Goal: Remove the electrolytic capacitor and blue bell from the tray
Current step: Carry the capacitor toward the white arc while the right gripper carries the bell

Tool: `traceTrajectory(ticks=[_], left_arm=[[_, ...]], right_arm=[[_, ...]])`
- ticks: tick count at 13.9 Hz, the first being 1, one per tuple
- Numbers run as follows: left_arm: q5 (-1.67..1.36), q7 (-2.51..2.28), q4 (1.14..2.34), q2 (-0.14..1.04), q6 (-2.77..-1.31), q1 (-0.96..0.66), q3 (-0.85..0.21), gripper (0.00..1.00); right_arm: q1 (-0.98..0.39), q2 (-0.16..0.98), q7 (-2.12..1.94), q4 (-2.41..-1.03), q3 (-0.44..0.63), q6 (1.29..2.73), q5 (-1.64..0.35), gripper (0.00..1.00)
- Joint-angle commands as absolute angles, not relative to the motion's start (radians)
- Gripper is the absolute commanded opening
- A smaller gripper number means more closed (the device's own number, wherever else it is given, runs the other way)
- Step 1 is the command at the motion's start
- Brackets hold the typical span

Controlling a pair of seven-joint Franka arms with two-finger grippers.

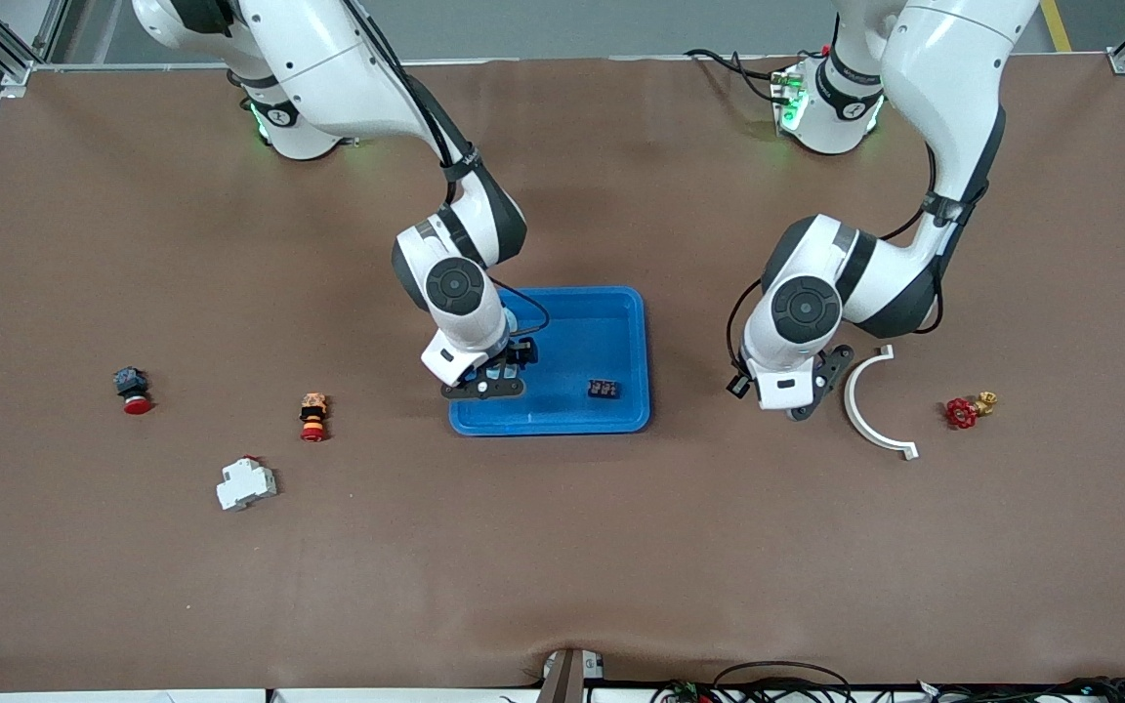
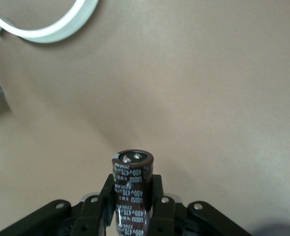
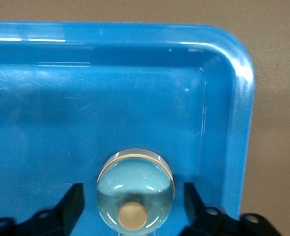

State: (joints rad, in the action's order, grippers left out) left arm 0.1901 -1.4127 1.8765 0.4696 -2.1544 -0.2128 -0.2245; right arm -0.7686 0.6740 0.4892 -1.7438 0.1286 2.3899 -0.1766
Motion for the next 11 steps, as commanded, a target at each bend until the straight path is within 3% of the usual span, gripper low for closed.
traceTrajectory(ticks=[1, 2, 3, 6, 11], left_arm=[[0.253, -1.399, 1.936, 0.434, -2.166, -0.18, -0.235, 0.0], [0.256, -1.396, 1.939, 0.433, -2.166, -0.17, -0.235, 0.0], [0.256, -1.381, 1.939, 0.427, -2.166, -0.149, -0.235, 0.0], [0.258, -1.299, 1.937, 0.425, -2.166, -0.106, -0.235, 0.0], [0.313, -1.217, 1.94, 0.431, -2.177, -0.029, -0.236, 0.0]], right_arm=[[-0.775, 0.69, 0.499, -1.733, 0.13, 2.405, -0.192, 0.33], [-0.775, 0.69, 0.497, -1.732, 0.13, 2.405, -0.192, 0.15], [-0.775, 0.69, 0.495, -1.732, 0.13, 2.402, -0.192, 0.08], [-0.77, 0.669, 0.485, -1.704, 0.13, 2.35, -0.193, 0.08], [-0.652, 0.54, 0.277, -1.621, 0.137, 2.081, -0.187, 0.09]])
